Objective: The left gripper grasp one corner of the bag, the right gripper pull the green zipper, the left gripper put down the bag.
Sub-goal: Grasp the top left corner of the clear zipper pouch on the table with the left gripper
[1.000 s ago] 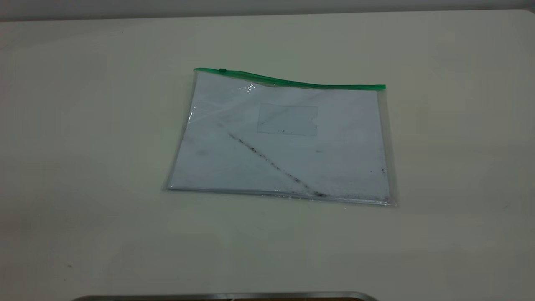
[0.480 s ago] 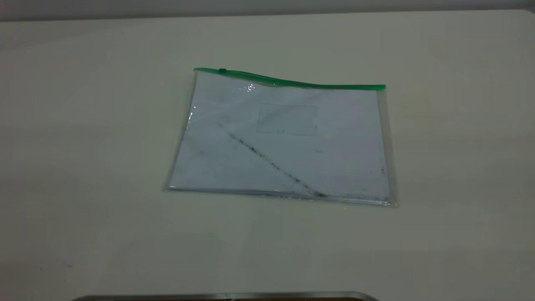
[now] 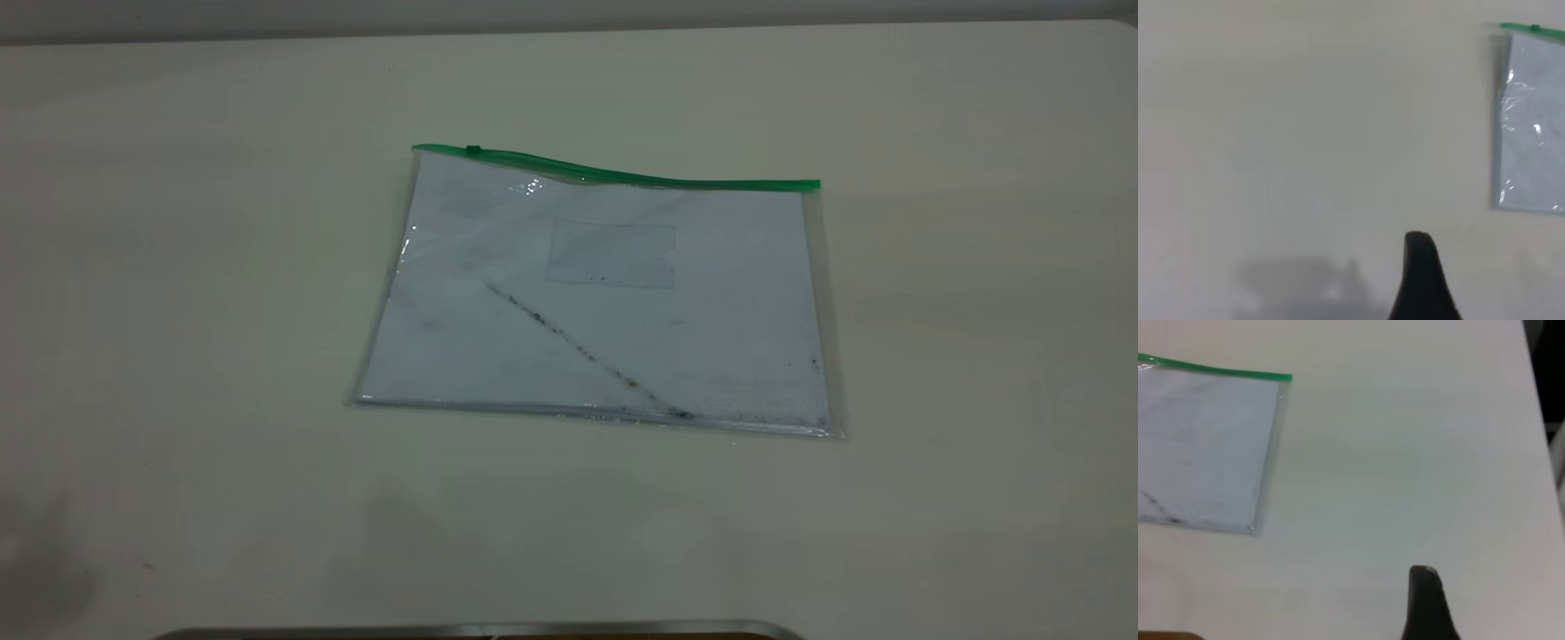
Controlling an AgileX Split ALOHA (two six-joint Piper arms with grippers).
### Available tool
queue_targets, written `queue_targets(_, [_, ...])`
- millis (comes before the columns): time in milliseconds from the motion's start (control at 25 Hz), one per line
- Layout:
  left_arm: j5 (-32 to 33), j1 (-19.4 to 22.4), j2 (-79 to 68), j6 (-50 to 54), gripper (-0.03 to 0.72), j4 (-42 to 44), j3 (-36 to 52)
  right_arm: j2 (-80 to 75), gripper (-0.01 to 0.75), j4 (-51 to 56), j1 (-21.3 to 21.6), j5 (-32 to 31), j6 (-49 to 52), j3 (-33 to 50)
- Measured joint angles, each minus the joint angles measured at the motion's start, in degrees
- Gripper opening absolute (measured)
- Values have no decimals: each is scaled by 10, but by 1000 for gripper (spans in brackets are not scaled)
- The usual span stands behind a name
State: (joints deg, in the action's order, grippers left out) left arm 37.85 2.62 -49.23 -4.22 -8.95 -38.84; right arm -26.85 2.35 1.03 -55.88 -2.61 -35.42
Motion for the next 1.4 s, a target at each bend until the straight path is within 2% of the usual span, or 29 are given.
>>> queue_targets(200, [-73,0,-127,-46,590,-58,-23,-69,536,30,0,51,0,-1])
queue_targets(360, [-132,0,-221,-127,590,-125,-44,-125,536,48,0,90,0,-1])
queue_targets(520, [-155,0,-319,-228,590,-215,-83,-188,536,66,0,141,0,-1])
queue_targets(880, [-154,0,-510,-511,590,-458,-164,-365,536,74,0,252,-3,-1])
queue_targets(1120, [-96,0,-625,-697,590,-613,-215,-455,536,76,0,303,-14,-2])
queue_targets(1400, [-66,0,-747,-840,590,-695,-274,-486,536,76,0,316,-31,-2])
